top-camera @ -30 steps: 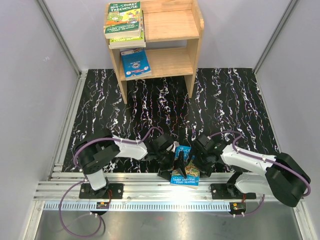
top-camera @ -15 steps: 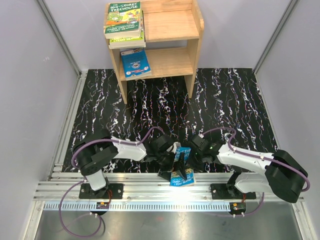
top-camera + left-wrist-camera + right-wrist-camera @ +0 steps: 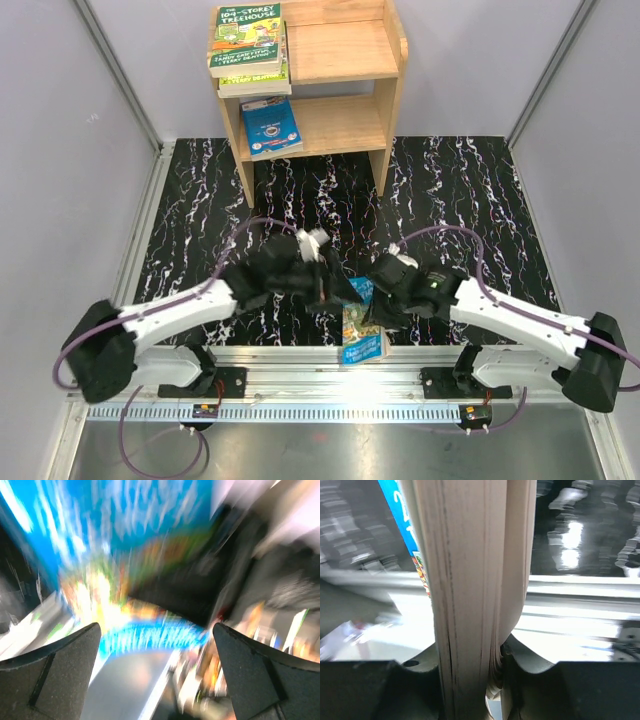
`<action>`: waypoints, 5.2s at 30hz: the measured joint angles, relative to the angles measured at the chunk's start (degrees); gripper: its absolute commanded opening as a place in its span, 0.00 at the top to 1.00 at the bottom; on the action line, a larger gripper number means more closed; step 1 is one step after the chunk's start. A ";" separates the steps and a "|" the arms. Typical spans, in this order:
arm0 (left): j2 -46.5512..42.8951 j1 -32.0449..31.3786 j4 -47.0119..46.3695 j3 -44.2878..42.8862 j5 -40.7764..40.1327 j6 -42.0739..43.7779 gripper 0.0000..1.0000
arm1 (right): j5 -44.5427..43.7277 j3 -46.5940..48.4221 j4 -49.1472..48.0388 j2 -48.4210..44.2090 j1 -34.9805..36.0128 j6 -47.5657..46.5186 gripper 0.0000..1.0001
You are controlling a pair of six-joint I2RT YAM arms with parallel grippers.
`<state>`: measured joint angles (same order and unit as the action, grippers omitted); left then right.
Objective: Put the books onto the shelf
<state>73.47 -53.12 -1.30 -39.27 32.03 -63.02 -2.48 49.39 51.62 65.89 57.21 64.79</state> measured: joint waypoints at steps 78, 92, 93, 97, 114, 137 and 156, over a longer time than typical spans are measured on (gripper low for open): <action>-10.80 23.34 -15.41 -21.09 -0.85 -25.18 1.00 | 30.21 -4.72 -76.63 -11.65 -20.06 18.36 0.10; -13.79 22.75 -0.70 -21.59 -1.64 -15.93 1.00 | 31.91 -1.36 -61.81 -15.87 -20.68 11.08 0.94; -14.01 22.69 1.29 -22.14 -1.79 -14.64 1.00 | 32.09 -0.22 -59.32 -15.85 -20.65 9.86 0.93; -13.33 22.21 13.09 -28.81 -2.95 -8.00 1.00 | 32.26 5.68 -48.35 -14.67 -20.50 4.28 0.97; -12.02 24.17 46.66 -40.57 -23.98 11.43 0.01 | 28.94 13.25 -22.82 -1.75 -20.79 -5.29 1.00; -28.37 24.17 65.94 -40.70 -41.70 17.49 0.01 | 35.58 47.43 -41.18 37.24 -27.76 -6.75 1.00; -27.74 24.17 64.39 -34.40 -37.29 16.57 0.01 | 33.62 78.73 -49.66 68.15 -28.17 5.20 0.17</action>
<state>45.74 -28.95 63.09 -73.67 -5.26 -46.46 31.14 128.11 1.96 134.04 29.04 70.00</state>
